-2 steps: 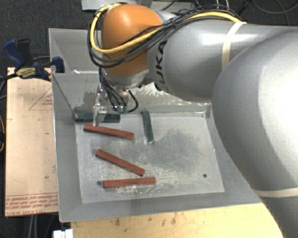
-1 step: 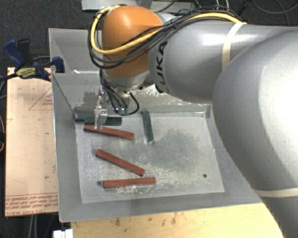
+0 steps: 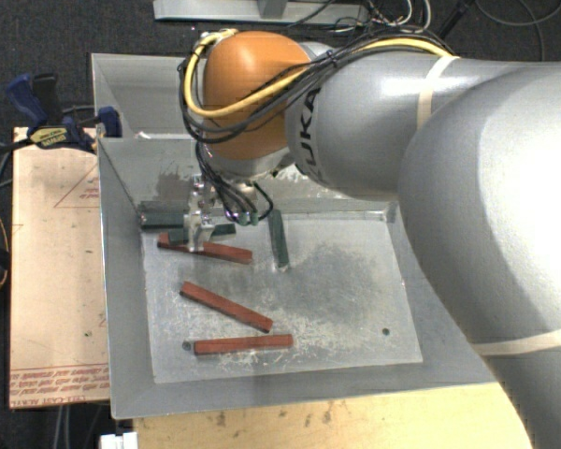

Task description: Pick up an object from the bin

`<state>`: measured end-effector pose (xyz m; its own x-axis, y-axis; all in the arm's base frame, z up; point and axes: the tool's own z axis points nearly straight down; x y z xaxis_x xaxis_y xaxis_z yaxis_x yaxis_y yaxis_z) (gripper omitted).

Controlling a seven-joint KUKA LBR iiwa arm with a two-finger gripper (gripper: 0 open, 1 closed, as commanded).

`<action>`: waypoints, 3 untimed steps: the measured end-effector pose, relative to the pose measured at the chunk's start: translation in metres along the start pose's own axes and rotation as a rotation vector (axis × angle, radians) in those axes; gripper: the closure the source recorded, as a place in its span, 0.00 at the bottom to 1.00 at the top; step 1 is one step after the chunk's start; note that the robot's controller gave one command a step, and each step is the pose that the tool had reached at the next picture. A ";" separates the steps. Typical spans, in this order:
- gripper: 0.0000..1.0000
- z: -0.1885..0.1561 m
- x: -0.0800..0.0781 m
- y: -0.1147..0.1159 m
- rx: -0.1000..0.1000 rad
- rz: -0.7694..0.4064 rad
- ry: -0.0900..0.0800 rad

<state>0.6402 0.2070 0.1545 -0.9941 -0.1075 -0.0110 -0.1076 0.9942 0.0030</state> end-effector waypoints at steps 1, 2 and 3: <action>1.00 0.022 0.004 -0.005 0.003 -0.060 0.009; 1.00 0.022 0.011 -0.023 0.001 -0.077 0.015; 1.00 -0.046 0.009 -0.018 0.001 -0.111 0.012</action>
Offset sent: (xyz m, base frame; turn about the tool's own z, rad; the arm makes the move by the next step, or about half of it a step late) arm -0.0088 -0.0354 -0.0130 -0.0730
